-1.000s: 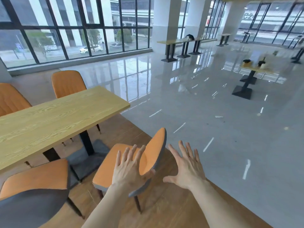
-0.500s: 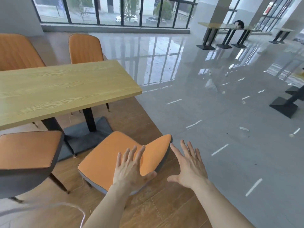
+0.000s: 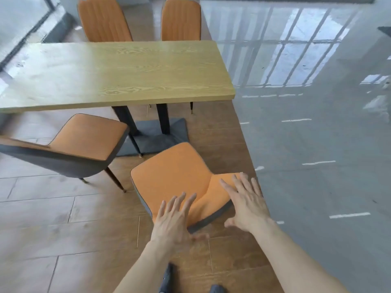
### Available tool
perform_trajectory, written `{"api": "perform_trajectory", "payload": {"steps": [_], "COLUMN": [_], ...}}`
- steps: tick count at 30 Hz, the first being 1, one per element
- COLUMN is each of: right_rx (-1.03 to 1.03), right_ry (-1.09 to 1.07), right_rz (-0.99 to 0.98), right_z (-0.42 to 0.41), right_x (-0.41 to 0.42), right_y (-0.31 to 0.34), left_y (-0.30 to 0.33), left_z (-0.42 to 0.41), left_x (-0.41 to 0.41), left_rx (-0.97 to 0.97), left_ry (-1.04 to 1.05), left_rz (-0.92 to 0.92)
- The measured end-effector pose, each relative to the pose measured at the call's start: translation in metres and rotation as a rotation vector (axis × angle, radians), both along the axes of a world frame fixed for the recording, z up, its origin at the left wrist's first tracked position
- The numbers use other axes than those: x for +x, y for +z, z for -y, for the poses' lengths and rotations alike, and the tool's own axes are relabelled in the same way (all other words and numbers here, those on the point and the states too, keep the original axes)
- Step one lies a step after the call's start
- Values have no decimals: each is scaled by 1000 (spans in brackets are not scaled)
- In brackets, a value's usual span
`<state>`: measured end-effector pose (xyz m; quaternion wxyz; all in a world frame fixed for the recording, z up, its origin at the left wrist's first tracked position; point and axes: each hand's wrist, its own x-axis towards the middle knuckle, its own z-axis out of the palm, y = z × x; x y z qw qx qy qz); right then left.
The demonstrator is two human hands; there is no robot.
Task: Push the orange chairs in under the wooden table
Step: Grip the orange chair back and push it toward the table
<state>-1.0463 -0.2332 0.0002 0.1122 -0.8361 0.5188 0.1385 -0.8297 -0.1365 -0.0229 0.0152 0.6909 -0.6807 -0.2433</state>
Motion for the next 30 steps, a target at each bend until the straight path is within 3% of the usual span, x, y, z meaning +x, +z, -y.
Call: {"api": "perform_trajectory", "payload": {"steps": [12,20,30], "right_rx": [-12,-65,-111], "right_ry": [210,154,24], "right_rz": [52,81,72], "right_z": [44,58,92], "right_x": [-9,-1,65], "right_y": [-26,-31,-38], "left_y": [-21,-26,-23], "left_z": [13,36,98], "left_x": [-29,-15,61], "left_rx": [-15,-9,-50], "left_ry": [113,66,86], "left_rz": [-7,21,45]}}
